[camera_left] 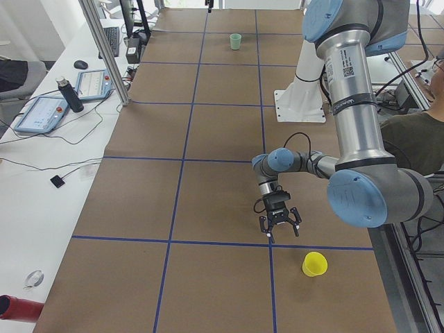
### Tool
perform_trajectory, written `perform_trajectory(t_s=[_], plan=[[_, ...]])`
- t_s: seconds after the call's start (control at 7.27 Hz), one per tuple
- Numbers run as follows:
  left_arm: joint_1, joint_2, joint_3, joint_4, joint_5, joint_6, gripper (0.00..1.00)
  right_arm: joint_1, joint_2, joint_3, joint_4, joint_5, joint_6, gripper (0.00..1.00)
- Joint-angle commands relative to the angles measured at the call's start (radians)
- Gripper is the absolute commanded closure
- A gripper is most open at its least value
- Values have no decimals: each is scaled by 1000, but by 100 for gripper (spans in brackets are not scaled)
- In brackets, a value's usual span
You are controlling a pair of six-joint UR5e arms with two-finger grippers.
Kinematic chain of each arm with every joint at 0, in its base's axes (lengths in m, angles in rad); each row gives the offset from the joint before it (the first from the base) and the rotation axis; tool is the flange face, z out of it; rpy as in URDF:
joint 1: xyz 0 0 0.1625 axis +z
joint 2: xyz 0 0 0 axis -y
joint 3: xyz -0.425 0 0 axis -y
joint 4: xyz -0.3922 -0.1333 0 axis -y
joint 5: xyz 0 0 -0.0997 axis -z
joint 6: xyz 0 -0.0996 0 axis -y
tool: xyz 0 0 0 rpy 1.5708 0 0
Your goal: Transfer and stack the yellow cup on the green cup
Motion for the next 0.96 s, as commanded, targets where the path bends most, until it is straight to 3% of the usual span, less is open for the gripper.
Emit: perform_trajectory(t_s=[0.0,0.55,0.83], plan=[[87,4,30,-34,-138,-60,1,-1,-5,17,5,3,0,0],[103,86,53,-104,-145,-89,1,-1,-63,102,7,-2,-5,0],[126,92,97,-199,-147,-123,1,-1,-61,102,7,-4,-5,0]])
